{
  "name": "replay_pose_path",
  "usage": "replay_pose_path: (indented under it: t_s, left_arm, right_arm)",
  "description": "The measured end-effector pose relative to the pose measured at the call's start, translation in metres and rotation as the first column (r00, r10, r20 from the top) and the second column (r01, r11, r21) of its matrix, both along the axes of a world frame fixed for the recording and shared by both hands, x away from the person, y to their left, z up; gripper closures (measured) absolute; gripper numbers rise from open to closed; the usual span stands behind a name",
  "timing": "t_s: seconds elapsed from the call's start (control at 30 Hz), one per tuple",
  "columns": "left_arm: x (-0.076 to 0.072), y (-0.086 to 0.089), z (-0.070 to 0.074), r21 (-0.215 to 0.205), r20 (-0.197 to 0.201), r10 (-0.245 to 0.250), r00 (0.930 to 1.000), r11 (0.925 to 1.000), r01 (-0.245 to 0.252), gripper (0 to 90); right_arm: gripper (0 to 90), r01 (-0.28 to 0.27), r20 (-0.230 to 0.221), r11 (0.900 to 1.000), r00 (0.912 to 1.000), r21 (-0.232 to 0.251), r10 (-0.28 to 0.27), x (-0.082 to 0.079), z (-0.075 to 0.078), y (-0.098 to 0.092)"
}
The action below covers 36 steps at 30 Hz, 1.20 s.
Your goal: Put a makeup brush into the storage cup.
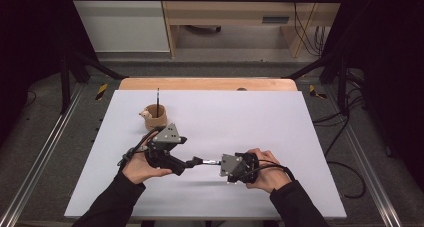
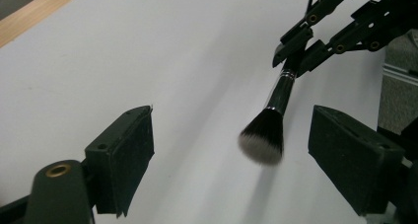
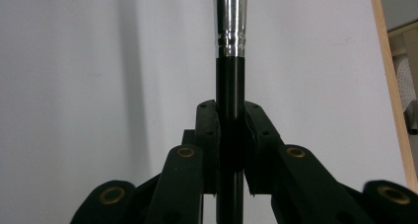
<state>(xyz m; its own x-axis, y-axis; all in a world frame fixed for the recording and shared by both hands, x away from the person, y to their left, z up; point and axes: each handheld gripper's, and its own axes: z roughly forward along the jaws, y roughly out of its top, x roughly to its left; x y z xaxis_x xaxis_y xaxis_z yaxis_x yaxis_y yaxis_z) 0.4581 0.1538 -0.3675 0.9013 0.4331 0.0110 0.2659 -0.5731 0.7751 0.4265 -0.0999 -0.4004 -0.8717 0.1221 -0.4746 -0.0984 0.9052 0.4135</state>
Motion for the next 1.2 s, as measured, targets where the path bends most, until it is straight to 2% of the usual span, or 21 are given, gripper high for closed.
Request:
replay_pose_path:
  t_s: [0.27,0.33,0.5,0.67,0.8,0.83,0.87,0.9,0.93,0.97,1.03,1.2]
  left_arm:
    - [-0.005,0.018,-0.012,-0.057,-0.001,0.058,0.9983,0.9967,-0.058,13.7]
    - [-0.007,0.022,-0.014,-0.075,-0.001,0.071,0.9974,0.9946,-0.071,12.3]
    - [-0.011,0.029,-0.018,-0.118,0.005,0.094,0.9956,0.9887,-0.093,10.4]
    - [-0.015,0.033,-0.027,-0.141,-0.001,0.116,0.9933,0.9834,-0.115,9.0]
    - [-0.018,0.034,-0.034,-0.164,-0.004,0.131,0.9913,0.9777,-0.130,9.0]
    - [-0.019,0.035,-0.036,-0.167,-0.007,0.133,0.9911,0.9771,-0.132,9.0]
    - [-0.019,0.034,-0.038,-0.175,-0.006,0.139,0.9903,0.9749,-0.138,9.0]
    - [-0.020,0.035,-0.039,-0.180,-0.010,0.143,0.9896,0.9734,-0.143,9.0]
    - [-0.020,0.034,-0.041,-0.187,-0.009,0.150,0.9887,0.9709,-0.149,9.1]
    - [-0.020,0.034,-0.042,-0.188,-0.009,0.152,0.9883,0.9704,-0.151,9.1]
    - [-0.021,0.035,-0.043,-0.198,-0.008,0.164,0.9864,0.9666,-0.162,9.1]
    - [-0.024,0.035,-0.047,-0.224,-0.011,0.188,0.9821,0.9566,-0.186,9.2]
  right_arm:
    - [79.5,0.050,-0.007,0.997,0.9987,0.052,-0.050,-0.001,-0.002,-0.011]
    - [79.5,0.048,-0.011,0.997,0.9988,0.054,-0.047,0.000,-0.003,-0.015]
    - [79.5,0.086,-0.031,0.991,0.9961,0.099,-0.083,0.000,-0.007,-0.023]
    - [79.5,0.114,-0.044,0.984,0.9931,0.137,-0.108,0.000,-0.010,-0.029]
    - [79.4,0.140,-0.059,0.973,0.9896,0.183,-0.131,-0.001,-0.014,-0.034]
    - [79.4,0.161,-0.064,0.966,0.9865,0.202,-0.151,-0.002,-0.015,-0.034]
    - [79.4,0.156,-0.069,0.966,0.9870,0.206,-0.145,-0.002,-0.016,-0.036]
    - [79.4,0.170,-0.079,0.958,0.9846,0.232,-0.156,-0.003,-0.017,-0.036]
    - [79.4,0.166,-0.082,0.958,0.9852,0.235,-0.151,-0.002,-0.018,-0.037]
    - [79.4,0.185,-0.090,0.948,0.9819,0.260,-0.167,-0.003,-0.019,-0.038]
    - [79.4,0.202,-0.100,0.937,0.9786,0.284,-0.180,-0.004,-0.022,-0.038]
    - [79.4,0.227,-0.121,0.917,0.9727,0.327,-0.198,-0.005,-0.028,-0.040]
